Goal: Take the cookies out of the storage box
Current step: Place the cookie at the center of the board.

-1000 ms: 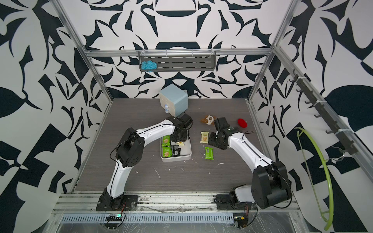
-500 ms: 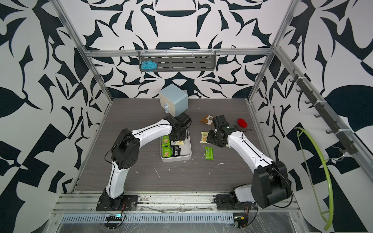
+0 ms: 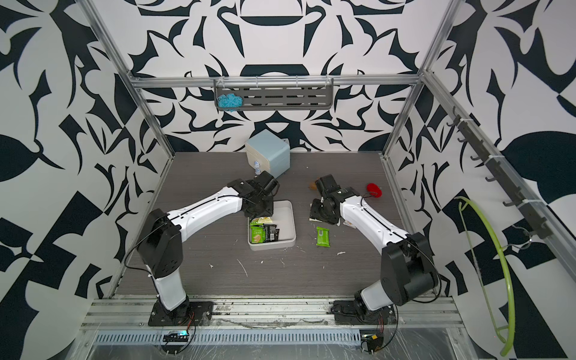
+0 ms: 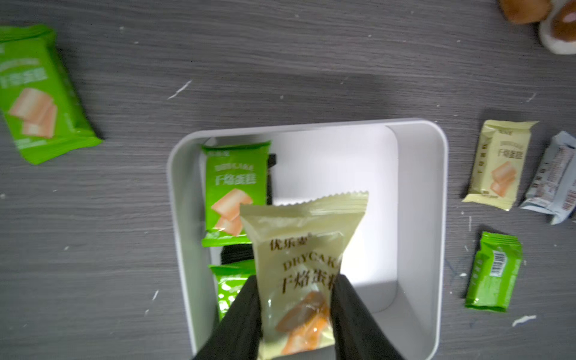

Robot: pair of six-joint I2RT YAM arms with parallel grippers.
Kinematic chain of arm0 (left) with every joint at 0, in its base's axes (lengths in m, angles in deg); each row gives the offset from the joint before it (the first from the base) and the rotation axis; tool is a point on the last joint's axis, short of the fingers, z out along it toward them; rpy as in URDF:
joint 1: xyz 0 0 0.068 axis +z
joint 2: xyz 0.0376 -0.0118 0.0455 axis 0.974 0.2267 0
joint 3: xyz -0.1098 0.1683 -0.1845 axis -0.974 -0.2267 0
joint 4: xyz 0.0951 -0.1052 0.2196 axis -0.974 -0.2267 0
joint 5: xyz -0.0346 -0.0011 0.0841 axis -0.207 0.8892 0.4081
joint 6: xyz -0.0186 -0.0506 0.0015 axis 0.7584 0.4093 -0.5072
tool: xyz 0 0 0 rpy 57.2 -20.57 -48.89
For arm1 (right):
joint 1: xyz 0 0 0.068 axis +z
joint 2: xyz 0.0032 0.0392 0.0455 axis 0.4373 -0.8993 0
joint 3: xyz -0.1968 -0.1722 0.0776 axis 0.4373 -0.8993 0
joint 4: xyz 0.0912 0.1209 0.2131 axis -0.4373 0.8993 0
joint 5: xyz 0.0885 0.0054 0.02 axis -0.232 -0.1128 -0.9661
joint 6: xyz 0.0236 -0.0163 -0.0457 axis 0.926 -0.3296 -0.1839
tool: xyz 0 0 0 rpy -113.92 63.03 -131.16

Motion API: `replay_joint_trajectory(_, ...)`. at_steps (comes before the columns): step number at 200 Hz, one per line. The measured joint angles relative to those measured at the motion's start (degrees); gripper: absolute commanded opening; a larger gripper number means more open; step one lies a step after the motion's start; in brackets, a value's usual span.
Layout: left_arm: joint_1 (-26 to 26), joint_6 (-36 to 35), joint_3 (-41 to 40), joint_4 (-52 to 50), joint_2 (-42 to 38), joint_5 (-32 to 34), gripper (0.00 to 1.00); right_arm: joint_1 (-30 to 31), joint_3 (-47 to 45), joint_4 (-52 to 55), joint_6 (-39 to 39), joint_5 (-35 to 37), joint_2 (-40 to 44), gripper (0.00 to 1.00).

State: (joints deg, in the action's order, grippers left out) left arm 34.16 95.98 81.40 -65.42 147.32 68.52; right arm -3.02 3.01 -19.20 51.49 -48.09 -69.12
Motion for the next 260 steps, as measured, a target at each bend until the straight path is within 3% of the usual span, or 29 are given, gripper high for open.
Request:
replay_joint_trajectory(90, 12.15, -1.16, -19.19, 2.4, -15.56, 0.57, 0.43, 4.37, 8.28, -0.2, 0.85, 1.14, -8.48, 0.51)
replay_joint_trajectory(133, 15.76, -2.03, -24.83, 6.82, -15.17, -0.44, 0.42, 5.44, 11.85, 0.2, 0.87, 1.38, -12.48, 0.51)
replay_joint_trajectory(198, 16.06, -2.64, -26.23, 12.68, -8.7, -2.29, 0.43, 5.6, 12.66, 2.34, 0.81, 2.51, -13.22, 0.51)
replay_joint_trajectory(237, 16.06, -2.82, -26.23, 13.6, -8.13, -2.64, 0.62, 5.57, 12.66, 2.93, 0.37, 2.78, -13.16, 0.51)
replay_joint_trajectory(260, 16.06, -3.21, -26.18, 13.05, -8.22, -2.27, 0.66, 5.6, 12.63, 2.99, 0.09, 2.78, -12.66, 0.51)
